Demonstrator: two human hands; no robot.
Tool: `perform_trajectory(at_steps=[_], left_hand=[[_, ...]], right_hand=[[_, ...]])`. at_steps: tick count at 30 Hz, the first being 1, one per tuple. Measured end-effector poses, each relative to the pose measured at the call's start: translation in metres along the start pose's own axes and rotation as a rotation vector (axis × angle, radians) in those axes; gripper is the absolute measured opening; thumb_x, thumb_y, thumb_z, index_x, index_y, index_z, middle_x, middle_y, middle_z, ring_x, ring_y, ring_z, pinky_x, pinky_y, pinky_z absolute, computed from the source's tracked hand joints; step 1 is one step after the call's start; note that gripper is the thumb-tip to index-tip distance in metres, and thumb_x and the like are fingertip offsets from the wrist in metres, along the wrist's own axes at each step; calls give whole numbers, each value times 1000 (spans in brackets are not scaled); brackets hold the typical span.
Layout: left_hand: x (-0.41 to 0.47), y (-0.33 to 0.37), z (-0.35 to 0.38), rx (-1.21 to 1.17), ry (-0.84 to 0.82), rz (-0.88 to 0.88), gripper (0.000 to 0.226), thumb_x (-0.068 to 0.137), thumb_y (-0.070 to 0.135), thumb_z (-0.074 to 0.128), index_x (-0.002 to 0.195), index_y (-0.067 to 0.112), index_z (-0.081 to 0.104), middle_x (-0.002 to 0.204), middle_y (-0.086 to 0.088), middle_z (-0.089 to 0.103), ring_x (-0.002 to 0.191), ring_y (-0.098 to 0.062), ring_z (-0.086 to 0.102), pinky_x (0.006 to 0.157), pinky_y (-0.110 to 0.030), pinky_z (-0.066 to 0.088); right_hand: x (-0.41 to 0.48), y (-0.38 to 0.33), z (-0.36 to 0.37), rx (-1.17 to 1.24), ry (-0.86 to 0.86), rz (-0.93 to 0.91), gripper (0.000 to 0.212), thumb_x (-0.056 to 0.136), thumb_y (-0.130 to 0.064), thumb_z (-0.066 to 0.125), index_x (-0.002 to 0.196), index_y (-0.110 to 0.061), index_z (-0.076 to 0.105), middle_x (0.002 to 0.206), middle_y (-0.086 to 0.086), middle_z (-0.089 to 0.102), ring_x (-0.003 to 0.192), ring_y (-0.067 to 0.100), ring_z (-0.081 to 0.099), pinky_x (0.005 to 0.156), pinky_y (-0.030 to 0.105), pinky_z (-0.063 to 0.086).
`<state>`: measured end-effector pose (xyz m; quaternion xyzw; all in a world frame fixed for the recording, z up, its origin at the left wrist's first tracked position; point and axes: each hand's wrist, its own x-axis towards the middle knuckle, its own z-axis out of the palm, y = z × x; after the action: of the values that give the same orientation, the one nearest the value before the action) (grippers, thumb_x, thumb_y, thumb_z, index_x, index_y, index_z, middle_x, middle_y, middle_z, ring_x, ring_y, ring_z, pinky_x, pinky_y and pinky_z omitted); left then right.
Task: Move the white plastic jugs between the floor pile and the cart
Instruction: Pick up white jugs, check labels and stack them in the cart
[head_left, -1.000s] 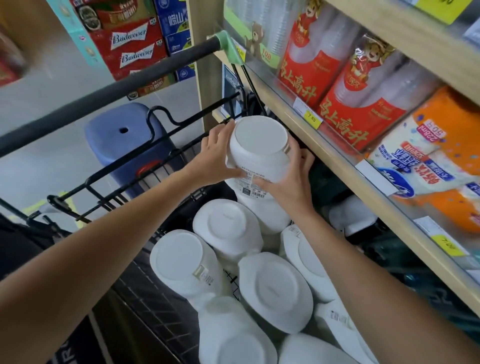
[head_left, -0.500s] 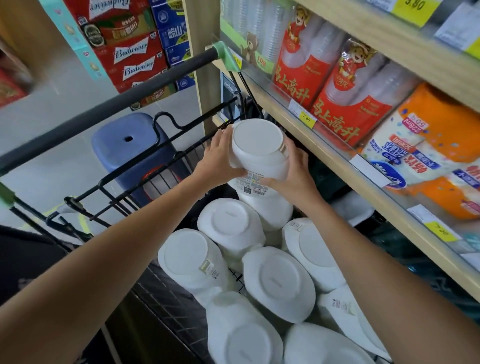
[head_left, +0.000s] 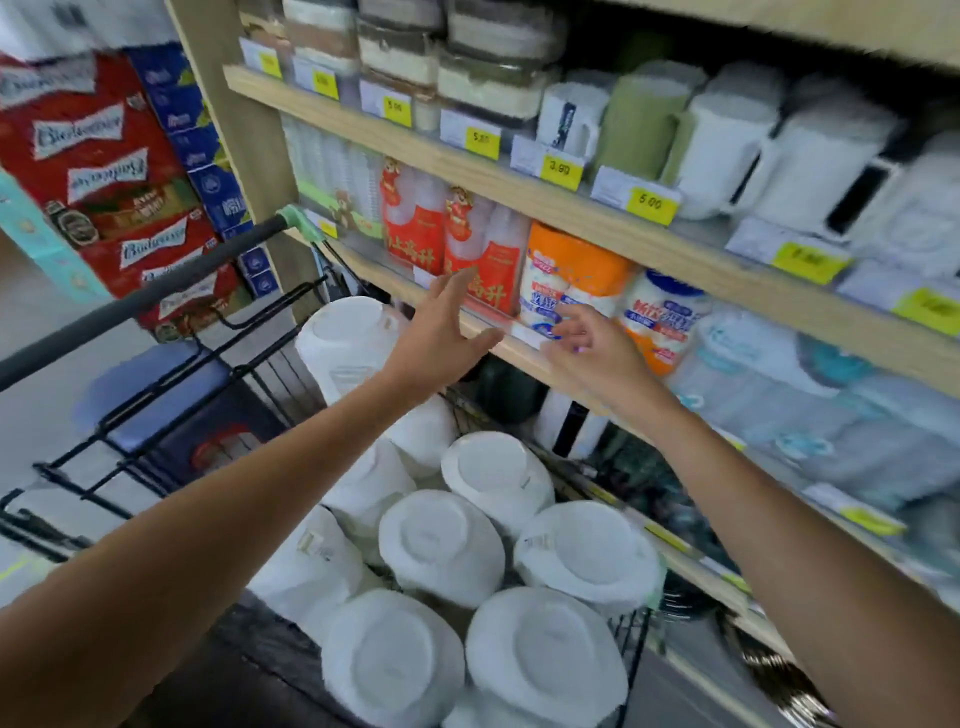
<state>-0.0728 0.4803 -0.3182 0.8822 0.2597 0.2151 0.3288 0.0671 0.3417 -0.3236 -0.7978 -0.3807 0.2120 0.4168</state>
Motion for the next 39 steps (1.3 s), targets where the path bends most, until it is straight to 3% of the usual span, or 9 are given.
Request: perform_trajectory(at_steps=[2, 7, 11, 15, 20, 26, 32, 36, 39], left_hand=[[-10, 57, 11, -32, -9, 64, 67, 90, 28, 65, 146, 15, 32, 145, -4, 36, 133, -18, 37, 94, -16, 28], [-50, 191, 30, 20, -73, 337, 63, 89, 23, 66, 144, 13, 36, 145, -8, 36, 126, -26, 46, 100, -31, 37], [-89, 301, 30, -77, -52, 384, 57, 89, 23, 66, 140, 16, 43, 142, -6, 43, 127, -21, 47, 100, -33, 42], [-127, 397, 38, -182, -19, 462, 52, 89, 18, 66, 137, 9, 46, 137, -11, 46, 122, -20, 50, 83, -12, 41], [-185, 505, 52, -297, -48, 571, 51, 92, 22, 62, 140, 14, 43, 144, -5, 42, 127, -18, 47, 83, -16, 36], [-234, 596, 81, -461, -152, 639, 50, 91, 30, 62, 138, 23, 45, 141, 3, 45, 125, -14, 49, 91, -27, 45], [-268, 672, 133, -556, -284, 690, 48, 93, 26, 61, 138, 20, 45, 137, 0, 51, 119, -14, 54, 83, -18, 38], [-276, 718, 186, -623, -356, 724, 48, 92, 22, 62, 136, 15, 47, 139, 0, 49, 106, -6, 53, 88, -18, 37], [-284, 747, 239, -627, -426, 744, 48, 92, 22, 62, 137, 15, 46, 139, 1, 47, 111, -10, 54, 89, -19, 37]], right_hand=[[-40, -2, -48, 29, 93, -21, 38, 90, -18, 66, 126, -17, 54, 107, -2, 60, 96, 10, 58, 89, 24, 47], [-158, -6, -165, 10, 261, -116, 22, 90, -8, 64, 111, -15, 59, 89, 1, 62, 77, 8, 57, 75, 18, 45], [-246, -22, -253, -81, 395, -178, 25, 90, -4, 63, 115, -2, 62, 87, 3, 61, 70, 5, 52, 68, 7, 42], [-329, -38, -329, -99, 520, -202, 23, 90, -1, 62, 112, -5, 62, 77, -2, 58, 60, -3, 51, 63, 10, 41], [-439, -54, -409, -139, 658, -236, 18, 91, -3, 60, 104, -15, 61, 95, 24, 65, 83, 22, 57, 79, 27, 45], [-529, -46, -467, -163, 780, -222, 18, 89, -17, 63, 97, -33, 61, 92, 5, 72, 88, 18, 65, 84, 32, 49], [-591, -19, -512, -167, 895, -187, 18, 92, -13, 61, 108, -21, 60, 88, 4, 69, 81, 15, 63, 73, 22, 48], [-626, 18, -548, -185, 949, -100, 21, 92, -15, 61, 113, -18, 61, 97, 12, 72, 85, 16, 63, 78, 36, 50], [-651, 54, -582, -203, 982, -50, 22, 92, -14, 61, 114, -17, 61, 98, 14, 71, 86, 16, 64, 72, 28, 47]])
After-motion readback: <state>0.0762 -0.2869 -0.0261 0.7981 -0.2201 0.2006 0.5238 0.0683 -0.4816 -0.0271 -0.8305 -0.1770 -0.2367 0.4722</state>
